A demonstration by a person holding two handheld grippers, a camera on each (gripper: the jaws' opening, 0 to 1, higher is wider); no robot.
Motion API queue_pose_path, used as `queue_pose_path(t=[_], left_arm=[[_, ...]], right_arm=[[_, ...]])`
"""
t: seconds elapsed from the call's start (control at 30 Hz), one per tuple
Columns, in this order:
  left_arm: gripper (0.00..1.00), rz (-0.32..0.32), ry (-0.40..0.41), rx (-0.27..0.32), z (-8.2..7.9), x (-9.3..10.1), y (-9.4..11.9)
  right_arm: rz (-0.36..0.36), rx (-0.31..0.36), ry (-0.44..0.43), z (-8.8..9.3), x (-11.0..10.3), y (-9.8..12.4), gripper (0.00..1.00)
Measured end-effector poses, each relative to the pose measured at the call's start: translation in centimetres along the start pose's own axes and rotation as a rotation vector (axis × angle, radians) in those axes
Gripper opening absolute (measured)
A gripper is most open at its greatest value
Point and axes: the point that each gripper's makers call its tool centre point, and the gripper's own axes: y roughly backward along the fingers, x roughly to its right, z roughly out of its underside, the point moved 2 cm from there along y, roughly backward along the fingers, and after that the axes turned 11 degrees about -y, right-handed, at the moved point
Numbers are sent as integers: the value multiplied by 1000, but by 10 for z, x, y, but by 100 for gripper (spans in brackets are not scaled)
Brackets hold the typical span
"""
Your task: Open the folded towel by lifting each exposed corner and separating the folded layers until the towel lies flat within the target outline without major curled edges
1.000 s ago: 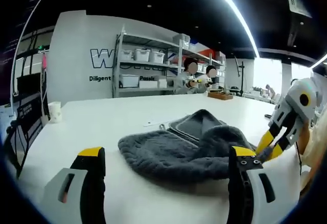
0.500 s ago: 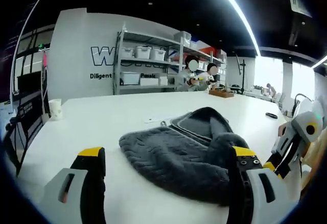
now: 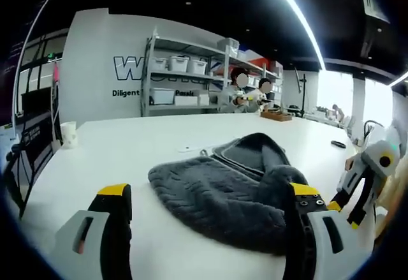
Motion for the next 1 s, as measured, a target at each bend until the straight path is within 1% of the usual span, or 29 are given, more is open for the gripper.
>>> queue_pose_path(t=[0.1, 0.2, 0.27, 0.37, 0.47, 0.53, 0.57, 0.6, 0.63, 0.67, 0.73, 0.77, 0.8, 0.83, 0.87, 0.9, 0.93, 0.97, 1.0], left_arm=[[99, 1, -2, 0, 0, 0, 0], [99, 11, -6, -5, 0, 2, 1], [99, 24, -4, -4, -1, 4, 1], [99, 48, 0, -7, 0, 7, 1], [99, 73, -8, -17, 1, 10, 3], [99, 97, -21, -33, 3, 12, 4], [99, 100, -27, -37, 4, 12, 5], [99, 108, -42, -44, 4, 12, 6], [99, 111, -49, -47, 5, 12, 7], [99, 124, -73, -62, 7, 12, 9], [99, 142, -108, -84, 10, 14, 12], [99, 149, -119, -91, 11, 15, 13], [99, 166, -149, -108, 13, 18, 14], [99, 176, -162, -114, 14, 20, 14], [99, 191, -175, -123, 16, 24, 14], [99, 200, -184, -130, 18, 25, 14], [99, 212, -194, -139, 19, 28, 13], [99, 220, -200, -144, 20, 31, 12], [99, 224, -204, -148, 21, 33, 11]], right_arm=[[17, 34, -19, -5, 6, 15, 23], [48, 53, -33, -7, 16, 29, 28], [90, 68, -57, -6, 30, 40, 30], [169, 87, -114, -2, 56, 56, 31], [225, 105, -165, 1, 78, 71, 35], [263, 121, -203, 3, 91, 81, 39], [300, 129, -229, 6, 105, 91, 41], [322, 130, -244, 7, 114, 96, 43], [330, 130, -250, 8, 117, 98, 43], [381, 119, -265, 13, 134, 107, 44], [439, 124, -301, 16, 156, 117, 49], [457, 127, -318, 17, 163, 120, 51], [488, 124, -335, 20, 178, 127, 54], [502, 111, -325, 22, 185, 130, 55], [567, 59, -312, 31, 208, 139, 55], [580, 51, -312, 33, 212, 140, 54], [626, 27, -313, 37, 227, 145, 54], [665, 0, -324, 44, 247, 149, 54], [671, -7, -334, 46, 254, 150, 53]])
